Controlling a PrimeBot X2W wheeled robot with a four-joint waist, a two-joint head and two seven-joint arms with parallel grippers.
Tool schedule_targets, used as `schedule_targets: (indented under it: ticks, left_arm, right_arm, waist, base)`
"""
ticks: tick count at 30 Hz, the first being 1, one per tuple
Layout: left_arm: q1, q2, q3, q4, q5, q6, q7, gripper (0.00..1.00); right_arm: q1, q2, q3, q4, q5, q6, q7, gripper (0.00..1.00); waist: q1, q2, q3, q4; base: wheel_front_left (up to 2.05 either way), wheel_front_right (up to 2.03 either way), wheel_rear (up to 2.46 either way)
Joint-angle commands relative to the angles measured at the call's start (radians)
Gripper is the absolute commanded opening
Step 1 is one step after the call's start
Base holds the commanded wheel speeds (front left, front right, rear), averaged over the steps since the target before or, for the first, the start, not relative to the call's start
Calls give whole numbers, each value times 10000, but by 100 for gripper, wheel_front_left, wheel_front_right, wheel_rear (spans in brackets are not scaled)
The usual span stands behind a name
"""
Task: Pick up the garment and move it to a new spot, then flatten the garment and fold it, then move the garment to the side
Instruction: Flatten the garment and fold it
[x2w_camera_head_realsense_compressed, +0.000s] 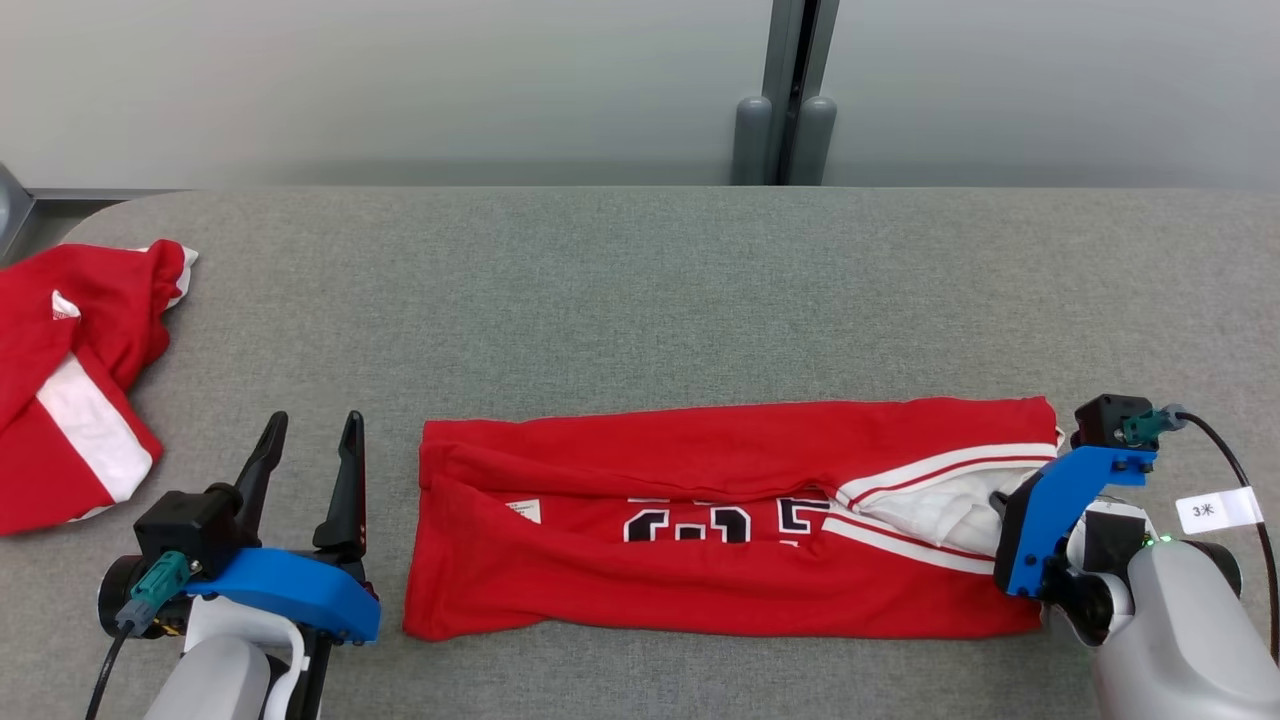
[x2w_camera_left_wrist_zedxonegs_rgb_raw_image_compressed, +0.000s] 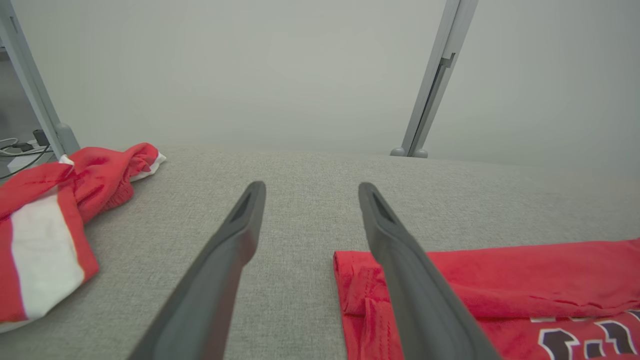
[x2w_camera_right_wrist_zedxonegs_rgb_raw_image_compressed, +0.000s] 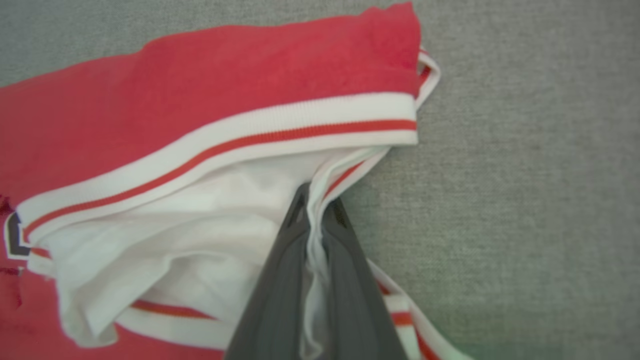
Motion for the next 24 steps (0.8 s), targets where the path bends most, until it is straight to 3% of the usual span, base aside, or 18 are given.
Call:
schedule_targets:
  ticks: [1, 9, 15, 20, 24]
  left_arm:
    - [-181, -12, 32, 9, 26, -8, -43, 100]
    - [-43, 38, 117, 59, -36, -35, -42, 100]
    - [74, 30, 107, -2, -13, 12, -44, 100]
    - [-4, 79, 8, 86, 1, -66, -34, 100]
    - [-78, 101, -50, 120, -4, -64, -35, 100]
  right_arm:
    - [206, 28, 79, 161, 60, 29, 38, 0]
    - [439, -1107, -89, -723, 486, 9, -411, 0]
    - [814, -2023, -656, -1680, -120, 10, -258, 0]
    - [1105, -2320, -926, -2680, -722, 15, 66, 0]
    - [1408, -2186, -583, -3565, -800, 15, 404, 0]
  waist:
    - [0, 0, -8, -16]
    - [0, 0, -122, -258]
    - [0, 0, -203, -379]
    - [0, 0, -254, -402]
    - [0, 0, -306, -376]
  base:
    - [0, 0, 0]
    - [0, 0, 0]
    - [0, 0, 0]
    - [0, 0, 0]
    - [0, 0, 0]
